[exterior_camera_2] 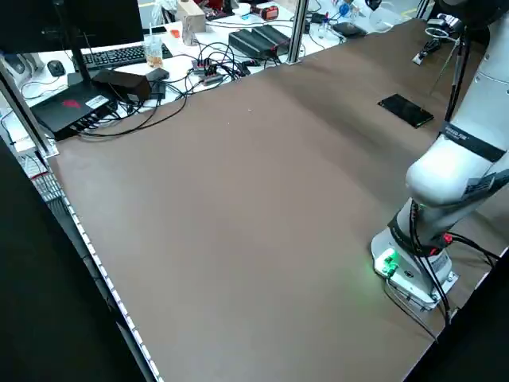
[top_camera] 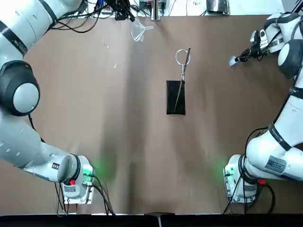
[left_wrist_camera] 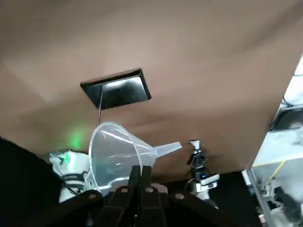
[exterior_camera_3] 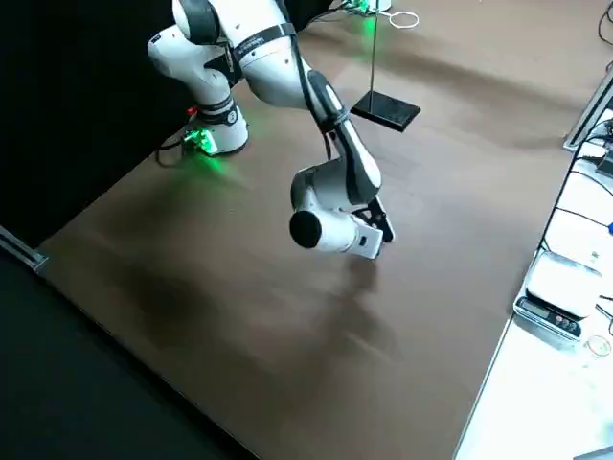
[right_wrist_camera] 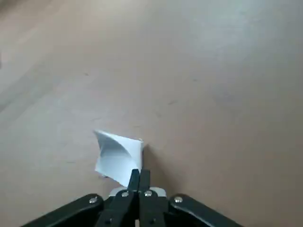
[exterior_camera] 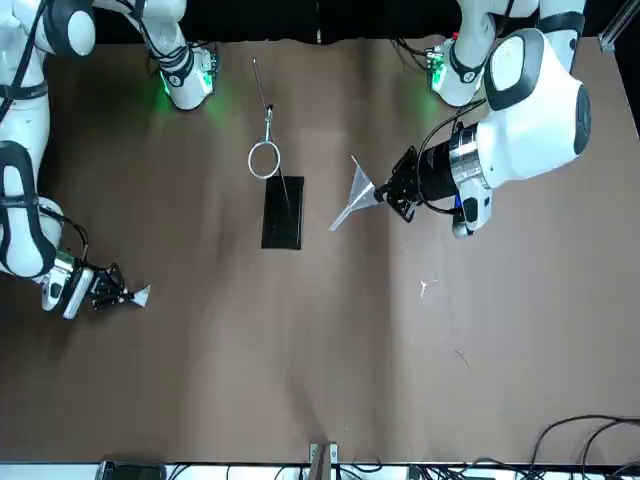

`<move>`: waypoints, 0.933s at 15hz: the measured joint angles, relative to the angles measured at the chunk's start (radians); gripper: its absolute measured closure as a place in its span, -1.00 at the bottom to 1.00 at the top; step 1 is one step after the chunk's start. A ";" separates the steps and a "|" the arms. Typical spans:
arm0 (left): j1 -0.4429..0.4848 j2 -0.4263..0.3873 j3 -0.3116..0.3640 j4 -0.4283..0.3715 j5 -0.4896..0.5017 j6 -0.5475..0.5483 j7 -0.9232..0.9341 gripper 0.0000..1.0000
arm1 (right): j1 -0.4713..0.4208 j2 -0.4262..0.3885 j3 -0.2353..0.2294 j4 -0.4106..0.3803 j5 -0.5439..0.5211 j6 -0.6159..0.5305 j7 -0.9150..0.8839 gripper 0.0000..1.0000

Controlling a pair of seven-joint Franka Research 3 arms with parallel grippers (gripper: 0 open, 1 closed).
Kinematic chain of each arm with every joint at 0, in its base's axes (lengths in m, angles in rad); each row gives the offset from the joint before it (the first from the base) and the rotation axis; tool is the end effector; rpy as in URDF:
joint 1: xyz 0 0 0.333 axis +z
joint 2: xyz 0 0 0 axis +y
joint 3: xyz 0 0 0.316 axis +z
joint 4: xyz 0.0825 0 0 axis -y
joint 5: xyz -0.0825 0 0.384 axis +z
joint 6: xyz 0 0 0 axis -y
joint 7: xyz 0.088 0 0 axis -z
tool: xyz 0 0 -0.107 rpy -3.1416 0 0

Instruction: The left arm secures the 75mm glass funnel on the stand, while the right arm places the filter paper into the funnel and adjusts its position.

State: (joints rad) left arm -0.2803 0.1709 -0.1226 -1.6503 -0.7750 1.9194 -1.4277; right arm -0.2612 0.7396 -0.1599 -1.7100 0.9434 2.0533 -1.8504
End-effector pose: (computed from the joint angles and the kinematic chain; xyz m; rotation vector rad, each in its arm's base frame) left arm 0.5627 -0.2876 0.5386 2.0226 1.4872 -0.7207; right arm 0.6040 -0.2151 0.1498 -2.3061 -1.0219 -0.5540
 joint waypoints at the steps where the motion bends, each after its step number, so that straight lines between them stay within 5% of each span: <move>1: -0.002 0.000 -0.002 0.008 0.000 0.000 -0.056 0.95 | -0.011 -0.002 -0.004 0.003 0.000 -0.045 0.001 0.98; 5: -0.007 0.000 -0.012 0.024 -0.003 -0.007 -0.205 0.95 | -0.021 -0.034 -0.033 0.023 -0.042 -0.162 0.086 0.98; 9: -0.004 0.000 -0.016 0.025 -0.157 -0.023 -0.247 0.95 | -0.017 -0.177 -0.035 0.096 -0.337 -0.322 0.385 0.98; 14: -0.002 0.000 -0.017 0.028 -0.247 -0.049 -0.374 0.95 | 0.037 -0.275 -0.033 0.185 -0.524 -0.502 0.639 0.98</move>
State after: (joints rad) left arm -0.2826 0.1710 -0.1392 -1.6224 -1.0220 1.8708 -1.8017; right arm -0.2240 0.4651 -0.1926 -1.5250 0.4195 1.5513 -1.2111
